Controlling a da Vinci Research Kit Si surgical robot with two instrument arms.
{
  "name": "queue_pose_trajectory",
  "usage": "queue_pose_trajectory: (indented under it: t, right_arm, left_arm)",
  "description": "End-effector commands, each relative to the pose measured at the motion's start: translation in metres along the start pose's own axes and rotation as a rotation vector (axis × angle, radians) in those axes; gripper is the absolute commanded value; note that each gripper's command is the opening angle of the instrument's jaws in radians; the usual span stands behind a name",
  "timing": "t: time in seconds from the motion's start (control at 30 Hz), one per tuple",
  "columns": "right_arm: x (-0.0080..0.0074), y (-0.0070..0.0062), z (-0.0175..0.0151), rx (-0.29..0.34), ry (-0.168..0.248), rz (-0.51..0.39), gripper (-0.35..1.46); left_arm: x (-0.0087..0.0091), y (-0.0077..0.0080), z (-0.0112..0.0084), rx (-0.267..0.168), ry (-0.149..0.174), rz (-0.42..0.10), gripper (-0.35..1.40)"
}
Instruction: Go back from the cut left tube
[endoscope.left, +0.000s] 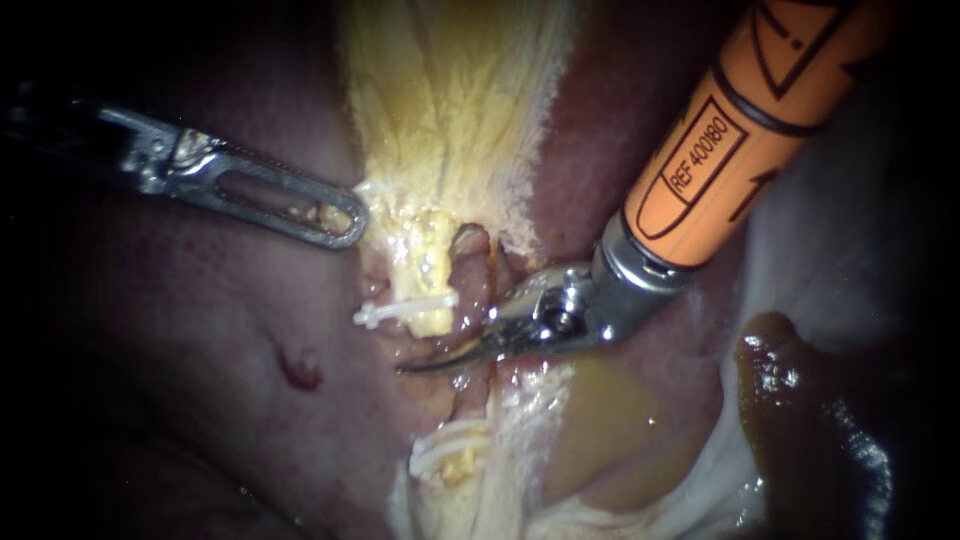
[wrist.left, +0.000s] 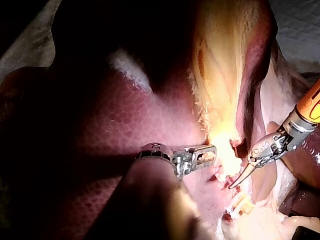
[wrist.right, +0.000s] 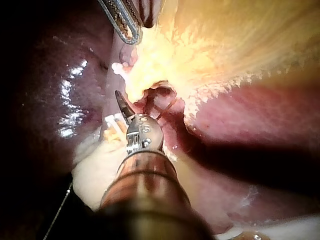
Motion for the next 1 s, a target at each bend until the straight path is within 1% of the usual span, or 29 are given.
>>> queue_pose_trajectory:
  t: [0.03,0.2,0.23,0.27,0.3,0.33,0.37,0.5,0.63,0.8,0.83,0.9,0.93,1.0]
  right_arm:
    - [0.0,0.0,0.0,0.001,0.0,-0.001,-0.35]
    - [-0.0002,0.0,0.0001,0.003,0.001,-0.004,-0.35]
    - [-0.0003,0.0,0.0002,0.006,0.005,-0.005,-0.3]
    - [-0.0003,0.0,0.0002,0.007,0.012,-0.006,0.04]
    - [-0.0003,-0.0001,0.0002,0.001,0.026,-0.006,0.51]
    - [-0.0002,-0.0001,0.0002,-0.01,0.041,-0.001,0.79]
    - [-0.0001,-0.0001,0.0002,-0.02,0.047,0.0,0.89]
    - [0.0,-0.0004,0.0,-0.033,0.056,0.002,1.13]
    - [0.0,-0.0006,0.0001,-0.042,0.069,0.001,1.26]
    - [-0.0001,-0.0008,0.0,-0.046,0.079,0.0,1.35]
    - [-0.0003,-0.0009,-0.0002,-0.058,0.086,0.0,1.35]
    - [-0.0007,-0.0011,-0.0007,-0.101,0.109,-0.053,1.36]
    - [-0.0011,-0.0013,-0.0011,-0.146,0.12,-0.086,1.4]
    - [-0.0019,-0.0015,-0.0019,-0.213,0.135,-0.148,1.43]
  left_arm:
    - [0.0,0.0,0.0,0.0,0.0,0.0,-0.35]
    - [0.0,0.0,0.0,0.001,0.0,0.0,-0.35]
    - [0.0,0.0,0.0,0.001,0.0,0.001,-0.35]
    - [0.0,0.0001,0.0,0.001,0.0,0.001,-0.35]
    - [0.0,0.0001,0.0,0.0,0.0,0.001,-0.35]
    - [0.0,0.0001,0.0,0.001,0.0,0.001,-0.35]
    - [0.0,0.0001,0.0,0.001,0.0,0.001,-0.35]
    - [0.0001,0.0001,0.0,0.001,0.0,0.001,-0.35]
    - [0.0,0.0001,0.0,0.001,0.0,0.001,-0.35]
    - [0.0,0.0001,0.0,0.001,0.0,0.001,-0.35]
    - [0.0001,0.0001,0.0,0.001,0.0,0.001,-0.35]
    - [0.0001,0.0001,-0.0001,0.001,0.0,0.001,-0.35]
    - [0.0001,0.0001,-0.0001,0.001,0.0,0.001,-0.35]
    - [0.0001,0.0001,-0.0001,0.001,0.0,0.001,-0.35]
